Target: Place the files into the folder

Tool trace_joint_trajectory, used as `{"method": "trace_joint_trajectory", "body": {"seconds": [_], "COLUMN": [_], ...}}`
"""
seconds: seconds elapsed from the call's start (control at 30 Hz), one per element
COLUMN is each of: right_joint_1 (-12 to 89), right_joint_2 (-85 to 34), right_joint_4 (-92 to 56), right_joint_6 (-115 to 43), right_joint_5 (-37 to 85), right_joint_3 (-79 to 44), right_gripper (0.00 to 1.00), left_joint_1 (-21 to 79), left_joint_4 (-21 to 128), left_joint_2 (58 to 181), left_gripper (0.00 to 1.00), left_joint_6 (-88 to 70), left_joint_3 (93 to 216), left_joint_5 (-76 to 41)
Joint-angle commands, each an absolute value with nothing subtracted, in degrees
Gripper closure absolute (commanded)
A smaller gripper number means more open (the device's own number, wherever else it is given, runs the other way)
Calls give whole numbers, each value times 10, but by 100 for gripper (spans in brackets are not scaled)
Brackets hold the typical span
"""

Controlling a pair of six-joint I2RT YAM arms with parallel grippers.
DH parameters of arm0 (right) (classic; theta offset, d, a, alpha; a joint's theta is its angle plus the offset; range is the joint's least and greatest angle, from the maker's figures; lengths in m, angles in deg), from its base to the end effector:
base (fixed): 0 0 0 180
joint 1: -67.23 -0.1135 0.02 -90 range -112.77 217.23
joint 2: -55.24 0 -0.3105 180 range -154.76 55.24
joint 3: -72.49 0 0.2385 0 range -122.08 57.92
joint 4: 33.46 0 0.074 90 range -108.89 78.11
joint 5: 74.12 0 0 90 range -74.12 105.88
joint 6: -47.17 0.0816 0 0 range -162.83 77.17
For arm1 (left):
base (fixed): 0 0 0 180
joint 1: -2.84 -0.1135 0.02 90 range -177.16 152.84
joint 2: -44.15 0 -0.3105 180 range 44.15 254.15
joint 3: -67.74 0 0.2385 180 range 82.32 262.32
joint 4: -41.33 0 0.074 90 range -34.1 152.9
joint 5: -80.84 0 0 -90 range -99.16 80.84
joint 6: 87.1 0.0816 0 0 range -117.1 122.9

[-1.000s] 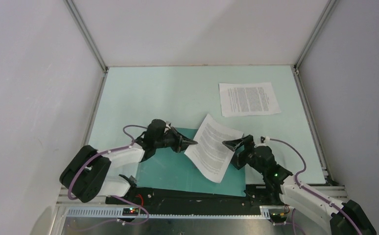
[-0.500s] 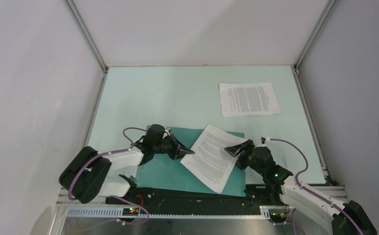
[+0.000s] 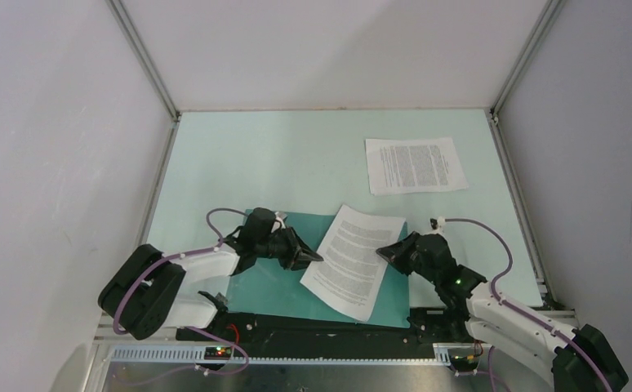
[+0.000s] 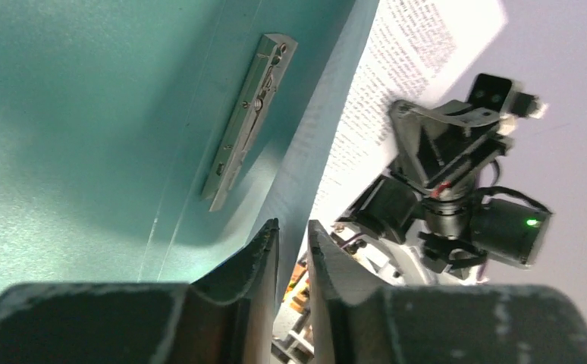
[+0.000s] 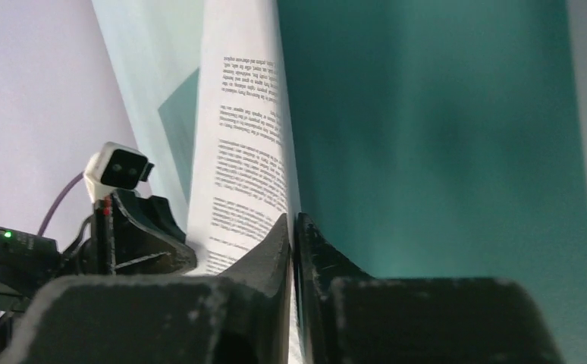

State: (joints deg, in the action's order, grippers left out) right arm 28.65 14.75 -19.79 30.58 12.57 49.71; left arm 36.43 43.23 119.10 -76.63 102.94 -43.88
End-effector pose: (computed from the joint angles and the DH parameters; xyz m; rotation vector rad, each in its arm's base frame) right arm 0.1153 0.0860 0.1616 0.7303 2.2024 1.0422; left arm 0.1643 -0.1649 0.1671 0.7088 -2.6486 1.4848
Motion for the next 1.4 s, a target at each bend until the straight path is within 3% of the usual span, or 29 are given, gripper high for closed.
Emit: {"method": "trace_joint_trajectory", "body": {"seconds": [0.0,0.07,0.13,0.27,0.47,0.6,0.9,1.13,1.37], "right_joint_1": [283,285,289,303,331,360,399,400,402], "right_joint_2": [144,146,149,150,153,157,161,167,166], "right_joint_4": [-150,-83,-10,127,225,249,259,263,264], "right_joint_6": [258,224,179,87,-12,-45,-68,-73,-77], "right_joint_5": [100,81,62,11,-10,-7,31,27,22], "right_joint_3": [437,391,331,194,35,-14,-46,-55,-64], "right_gripper": [97,100,100,100,100,100,100,100,100], "left_joint_1": [365,366,371,416,497,535,568,578,607], "left_joint_4": [496,601,658,728,751,750,754,795,819], "left_joint_2": [1165,1150,1145,1166,1251,1306,1338,1359,1382], "left_gripper": [65,52,44,43,52,55,58,69,69], "left_joint_6": [-674,-612,-557,-499,-497,-509,-526,-496,-468], "left_joint_3": [1068,1095,1125,1174,1224,1258,1297,1312,1332], "left_joint_5": [-423,-385,-332,-196,-72,-49,-25,20,37]}}
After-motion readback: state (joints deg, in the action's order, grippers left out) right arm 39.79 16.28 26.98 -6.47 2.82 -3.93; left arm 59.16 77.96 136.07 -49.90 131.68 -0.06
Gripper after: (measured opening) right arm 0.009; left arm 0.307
